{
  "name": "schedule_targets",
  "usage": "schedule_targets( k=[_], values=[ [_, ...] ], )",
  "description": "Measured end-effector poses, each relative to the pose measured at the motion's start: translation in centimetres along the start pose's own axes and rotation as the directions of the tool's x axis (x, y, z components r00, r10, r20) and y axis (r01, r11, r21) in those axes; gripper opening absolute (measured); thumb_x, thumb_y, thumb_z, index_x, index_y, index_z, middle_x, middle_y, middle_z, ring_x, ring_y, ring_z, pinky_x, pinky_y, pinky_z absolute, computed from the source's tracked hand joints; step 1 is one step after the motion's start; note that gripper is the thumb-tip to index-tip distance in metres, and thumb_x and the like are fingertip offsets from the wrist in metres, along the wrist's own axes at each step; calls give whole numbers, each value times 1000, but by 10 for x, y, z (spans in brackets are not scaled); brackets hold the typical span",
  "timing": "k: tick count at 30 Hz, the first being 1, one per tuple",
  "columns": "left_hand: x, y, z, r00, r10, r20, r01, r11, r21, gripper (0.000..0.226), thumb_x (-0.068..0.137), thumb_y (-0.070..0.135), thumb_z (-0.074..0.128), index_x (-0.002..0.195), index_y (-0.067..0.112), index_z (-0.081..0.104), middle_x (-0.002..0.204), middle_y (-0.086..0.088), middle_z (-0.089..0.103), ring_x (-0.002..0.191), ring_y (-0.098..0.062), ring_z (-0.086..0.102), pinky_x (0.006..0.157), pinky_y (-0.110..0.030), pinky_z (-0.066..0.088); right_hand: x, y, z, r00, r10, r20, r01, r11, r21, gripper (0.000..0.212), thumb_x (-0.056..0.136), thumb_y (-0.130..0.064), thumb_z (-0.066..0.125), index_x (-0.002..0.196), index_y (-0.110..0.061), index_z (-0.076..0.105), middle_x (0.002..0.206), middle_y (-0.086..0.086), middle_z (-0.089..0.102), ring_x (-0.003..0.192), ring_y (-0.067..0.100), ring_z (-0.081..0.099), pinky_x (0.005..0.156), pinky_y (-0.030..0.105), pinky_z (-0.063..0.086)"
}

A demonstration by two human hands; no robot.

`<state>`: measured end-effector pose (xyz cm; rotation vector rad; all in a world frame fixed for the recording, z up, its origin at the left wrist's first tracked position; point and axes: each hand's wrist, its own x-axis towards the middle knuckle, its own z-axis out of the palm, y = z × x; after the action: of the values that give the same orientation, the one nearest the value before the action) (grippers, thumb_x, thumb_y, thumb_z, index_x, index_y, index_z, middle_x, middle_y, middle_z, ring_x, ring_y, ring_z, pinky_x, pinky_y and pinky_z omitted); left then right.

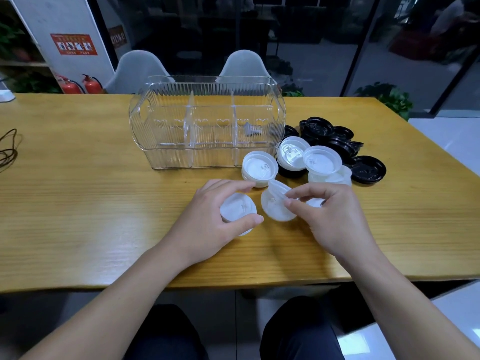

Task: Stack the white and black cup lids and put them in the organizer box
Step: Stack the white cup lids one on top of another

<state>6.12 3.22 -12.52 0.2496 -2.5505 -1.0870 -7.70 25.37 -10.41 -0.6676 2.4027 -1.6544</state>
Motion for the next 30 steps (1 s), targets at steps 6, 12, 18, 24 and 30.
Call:
schedule_targets(
  k=[6, 12, 18, 24, 30],
  values=[
    [0, 0, 4, 1000, 4, -1, -4, 1000, -4, 60, 94, 52, 89, 149, 43, 69, 139, 38, 63, 148, 1, 49, 129, -37, 39, 0, 0, 1, 1000, 7, -16, -6, 999, 32, 13, 92, -19, 92, 84, -28, 86, 83, -4, 77, 58, -2, 56, 64, 17, 43],
    [3, 7, 1, 996, 42, -73, -45, 998, -44, 86, 91, 39, 96, 165, 42, 54, 155, 27, 57, 152, 1, 50, 122, -14, 35, -3, -8, 6, 997, 5, 81, -41, 893, 448, 10, 103, -16, 79, 109, -8, 80, 104, 15, 80, 92, 19, 70, 86, 32, 53],
    [-2, 11, -4, 988, 99, -121, -109, 991, -76, 94, 86, 25, 101, 167, 36, 53, 154, 20, 62, 149, -7, 57, 120, -12, 37, 2, -8, 24, 955, 123, 269, -281, 659, 697, 37, 96, -18, 81, 130, -5, 74, 109, 12, 76, 91, 22, 61, 90, 39, 50],
    [-8, 5, -10, 984, 104, -145, -114, 991, -68, 80, 84, 25, 103, 155, 31, 66, 146, 21, 67, 143, -6, 60, 117, -15, 43, -1, -8, 33, 972, 79, 219, -201, 764, 613, 24, 106, -23, 74, 127, -14, 80, 119, 8, 82, 102, 22, 71, 104, 46, 54],
    [-11, -4, -11, 970, 98, -222, -94, 995, 30, 70, 83, 55, 96, 144, 32, 71, 132, 23, 69, 132, -15, 65, 113, -33, 52, -13, -13, 42, 939, -294, 176, 283, 955, 86, 60, 91, -31, 91, 146, -32, 67, 145, -16, 69, 139, 11, 63, 110, 32, 49]
  ],
)
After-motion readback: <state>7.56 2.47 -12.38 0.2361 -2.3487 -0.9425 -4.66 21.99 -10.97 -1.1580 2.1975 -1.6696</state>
